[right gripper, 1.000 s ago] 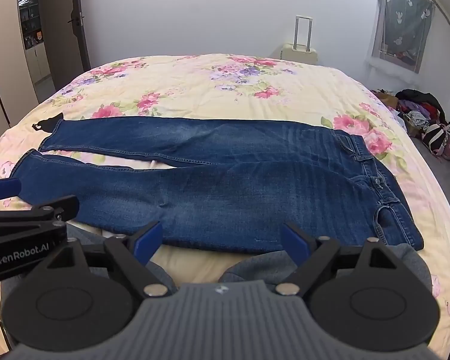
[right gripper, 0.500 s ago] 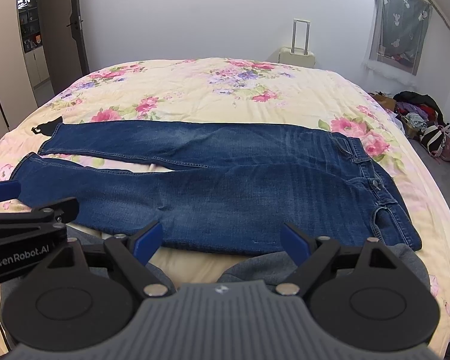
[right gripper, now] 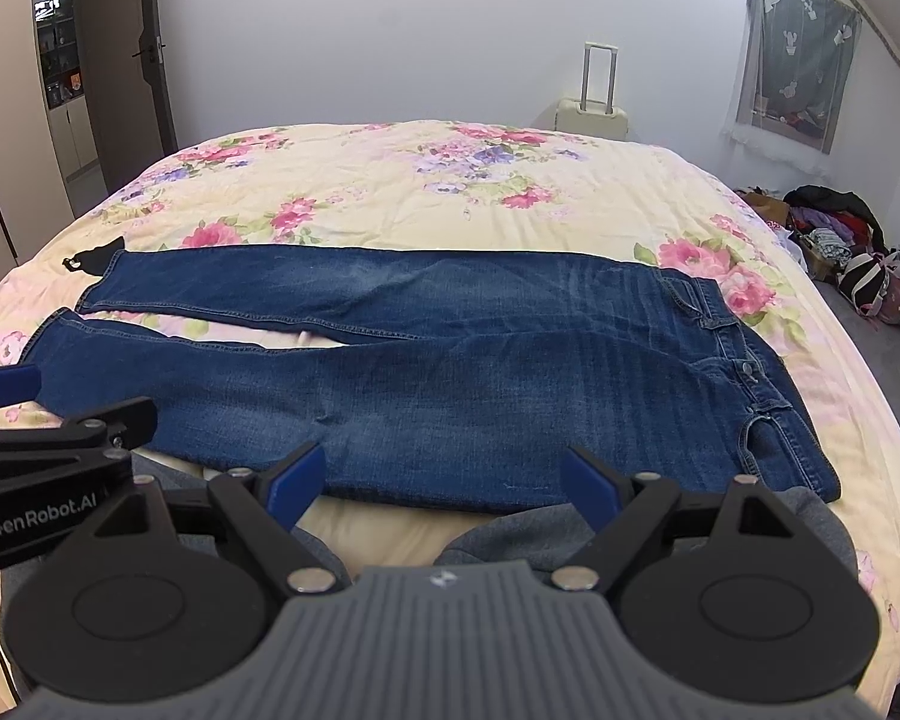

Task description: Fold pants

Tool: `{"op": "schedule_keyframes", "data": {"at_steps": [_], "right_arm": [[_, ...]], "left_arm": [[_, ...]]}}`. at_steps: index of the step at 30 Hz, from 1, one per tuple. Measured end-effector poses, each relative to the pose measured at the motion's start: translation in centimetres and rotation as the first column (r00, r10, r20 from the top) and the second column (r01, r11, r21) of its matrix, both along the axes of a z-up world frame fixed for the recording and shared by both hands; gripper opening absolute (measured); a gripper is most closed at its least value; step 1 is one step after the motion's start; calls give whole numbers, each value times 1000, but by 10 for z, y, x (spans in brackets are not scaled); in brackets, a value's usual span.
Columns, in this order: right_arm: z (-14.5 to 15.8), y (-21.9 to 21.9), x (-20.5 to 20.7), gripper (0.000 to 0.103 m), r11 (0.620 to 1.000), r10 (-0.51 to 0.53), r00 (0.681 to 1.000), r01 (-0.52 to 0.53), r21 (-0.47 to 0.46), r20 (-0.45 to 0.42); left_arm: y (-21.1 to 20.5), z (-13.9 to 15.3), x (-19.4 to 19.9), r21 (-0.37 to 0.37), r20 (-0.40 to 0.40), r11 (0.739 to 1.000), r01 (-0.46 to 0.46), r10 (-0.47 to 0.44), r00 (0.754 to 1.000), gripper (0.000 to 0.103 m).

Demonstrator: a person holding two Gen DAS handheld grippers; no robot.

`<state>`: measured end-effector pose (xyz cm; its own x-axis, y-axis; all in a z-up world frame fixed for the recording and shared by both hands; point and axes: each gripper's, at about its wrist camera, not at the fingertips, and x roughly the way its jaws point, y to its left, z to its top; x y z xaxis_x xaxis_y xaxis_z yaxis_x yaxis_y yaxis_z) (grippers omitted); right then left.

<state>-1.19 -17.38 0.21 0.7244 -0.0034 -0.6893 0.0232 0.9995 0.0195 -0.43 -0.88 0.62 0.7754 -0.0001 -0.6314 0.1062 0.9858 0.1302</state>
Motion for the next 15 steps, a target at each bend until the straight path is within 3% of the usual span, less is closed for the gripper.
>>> {"op": "schedule_keyframes", "data": {"at_steps": [15], "right_arm": [[-1,0,0,82,1000,1,1000,-1,1,2]], "left_arm": [[-2,4,-1,-5,3,1000,-3,3,1000,93]]}}
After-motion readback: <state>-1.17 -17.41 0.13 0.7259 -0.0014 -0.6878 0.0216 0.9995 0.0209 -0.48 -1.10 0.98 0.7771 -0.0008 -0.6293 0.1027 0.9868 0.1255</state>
